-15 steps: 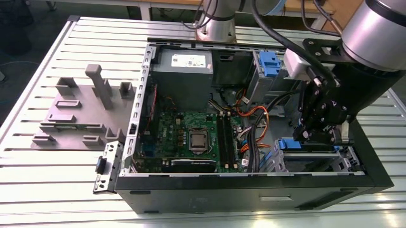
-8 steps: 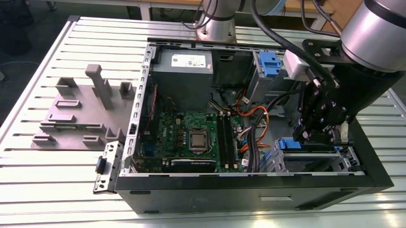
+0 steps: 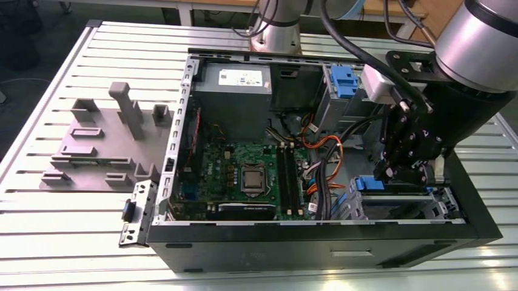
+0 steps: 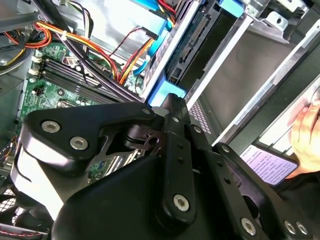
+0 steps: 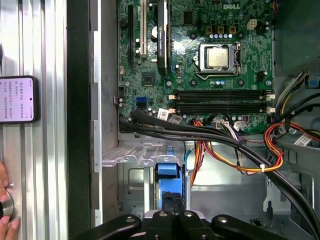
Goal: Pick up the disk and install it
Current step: 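Insert the first disk wire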
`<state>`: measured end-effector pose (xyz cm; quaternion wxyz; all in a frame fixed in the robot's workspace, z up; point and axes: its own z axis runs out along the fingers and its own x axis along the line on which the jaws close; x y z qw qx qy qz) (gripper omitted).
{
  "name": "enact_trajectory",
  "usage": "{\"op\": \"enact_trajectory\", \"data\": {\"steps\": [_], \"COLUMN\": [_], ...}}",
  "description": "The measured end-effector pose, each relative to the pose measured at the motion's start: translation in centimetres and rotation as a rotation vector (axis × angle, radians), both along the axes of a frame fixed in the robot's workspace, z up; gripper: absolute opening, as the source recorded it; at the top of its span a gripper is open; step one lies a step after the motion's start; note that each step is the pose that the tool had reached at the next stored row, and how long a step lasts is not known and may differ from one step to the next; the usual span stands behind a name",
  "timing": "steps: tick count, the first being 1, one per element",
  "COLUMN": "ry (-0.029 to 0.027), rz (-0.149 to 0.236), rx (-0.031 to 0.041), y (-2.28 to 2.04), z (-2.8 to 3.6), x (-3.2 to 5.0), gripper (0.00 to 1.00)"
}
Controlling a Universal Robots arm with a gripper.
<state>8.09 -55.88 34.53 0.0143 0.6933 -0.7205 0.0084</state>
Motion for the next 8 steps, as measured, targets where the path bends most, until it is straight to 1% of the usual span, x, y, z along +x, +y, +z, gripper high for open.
{"op": "enact_trajectory", "data": {"steps": [3,8], "ry": [0.0000,0.0000], "rz": [0.000,0.000], "rx": [-0.0001,-0.0002], "y": [0.00,0.00], "z": [0.00,0.01], "x": [0.21,0.23], "gripper": [0.11,0.11]}}
